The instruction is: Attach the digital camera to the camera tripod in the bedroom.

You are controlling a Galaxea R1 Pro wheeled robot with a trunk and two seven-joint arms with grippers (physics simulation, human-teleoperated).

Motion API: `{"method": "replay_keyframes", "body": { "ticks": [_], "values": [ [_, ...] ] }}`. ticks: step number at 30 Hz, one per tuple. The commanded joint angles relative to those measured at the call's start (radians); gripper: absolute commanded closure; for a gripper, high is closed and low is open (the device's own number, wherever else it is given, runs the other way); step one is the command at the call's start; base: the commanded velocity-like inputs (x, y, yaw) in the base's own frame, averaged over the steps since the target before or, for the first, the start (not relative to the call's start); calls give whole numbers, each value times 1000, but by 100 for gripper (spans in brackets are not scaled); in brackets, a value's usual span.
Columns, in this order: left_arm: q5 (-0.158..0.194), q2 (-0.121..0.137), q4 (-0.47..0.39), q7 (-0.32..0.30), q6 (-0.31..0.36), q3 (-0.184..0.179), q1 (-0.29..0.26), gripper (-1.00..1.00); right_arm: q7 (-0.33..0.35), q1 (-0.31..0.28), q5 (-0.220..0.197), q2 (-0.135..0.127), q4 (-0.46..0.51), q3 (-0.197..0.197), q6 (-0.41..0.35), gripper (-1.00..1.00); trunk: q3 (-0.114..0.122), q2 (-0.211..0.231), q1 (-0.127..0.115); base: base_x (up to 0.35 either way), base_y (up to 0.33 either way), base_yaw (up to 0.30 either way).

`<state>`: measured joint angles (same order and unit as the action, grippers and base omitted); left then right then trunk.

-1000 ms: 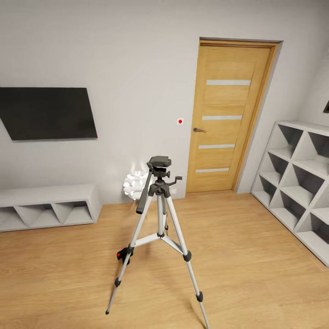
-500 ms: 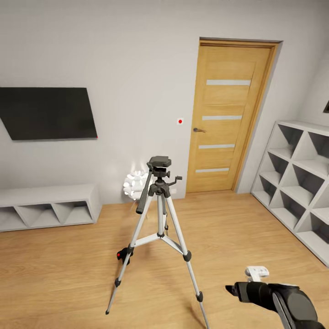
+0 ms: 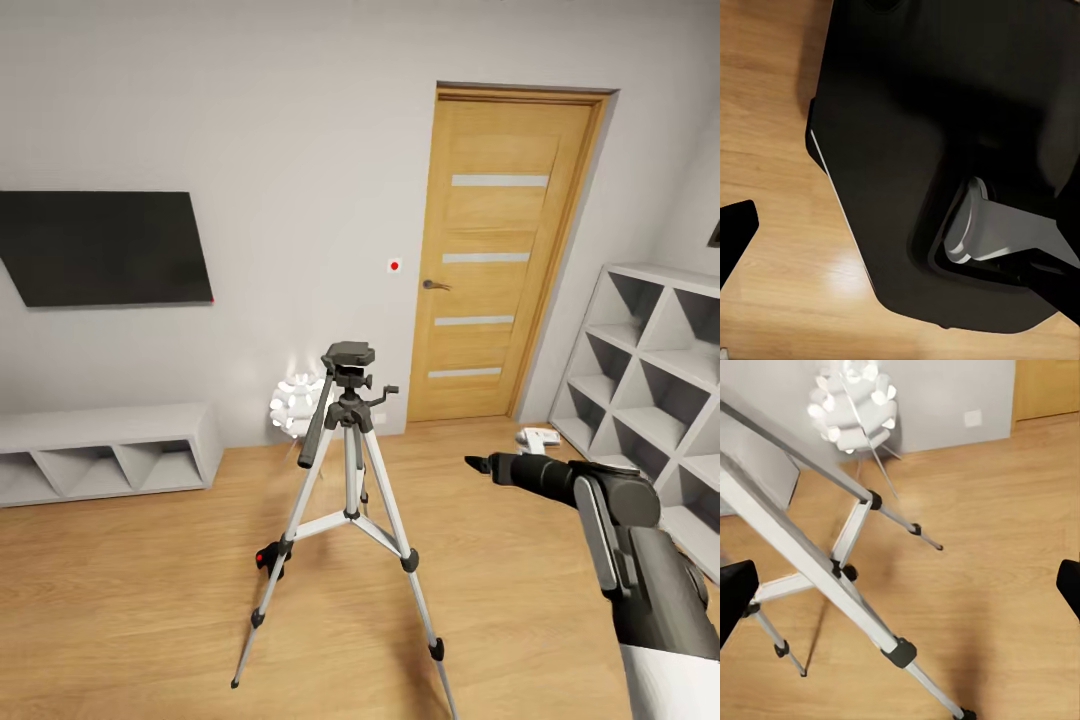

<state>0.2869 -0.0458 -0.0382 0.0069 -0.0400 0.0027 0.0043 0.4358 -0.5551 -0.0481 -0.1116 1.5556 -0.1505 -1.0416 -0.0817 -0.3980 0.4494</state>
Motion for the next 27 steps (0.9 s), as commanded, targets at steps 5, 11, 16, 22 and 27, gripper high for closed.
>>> {"method": "replay_keyframes", "body": {
  "ticks": [5, 11, 16, 22, 27],
  "values": [
    [4, 0, -2, 1, -1, -1, 0, -100, 3, -36, -32, 6, 1, 22, -6, -100, -2, -2, 1, 0, 0, 0],
    [4, 0, -2, 1, -1, -1, 0, -100, 3, -49, -41, 33, -1, 81, -6, -100, -2, -2, 1, 0, 0, 0],
    [4, 0, -2, 1, -1, -1, 0, -100, 3, -51, -41, 41, -5, 133, 16, -100, -2, -2, 1, 0, 0, 0],
    [5, 0, -2, 1, -1, 0, 0, -100, 3, -52, -41, 43, -10, 215, 36, -100, -2, -2, 1, 0, 0, 0],
    [5, -1, -2, 1, -1, 0, 0, -100, -1, -52, -41, 41, -15, 295, 41, -100, -2, -2, 1, 0, 0, 0]
  ]
}}
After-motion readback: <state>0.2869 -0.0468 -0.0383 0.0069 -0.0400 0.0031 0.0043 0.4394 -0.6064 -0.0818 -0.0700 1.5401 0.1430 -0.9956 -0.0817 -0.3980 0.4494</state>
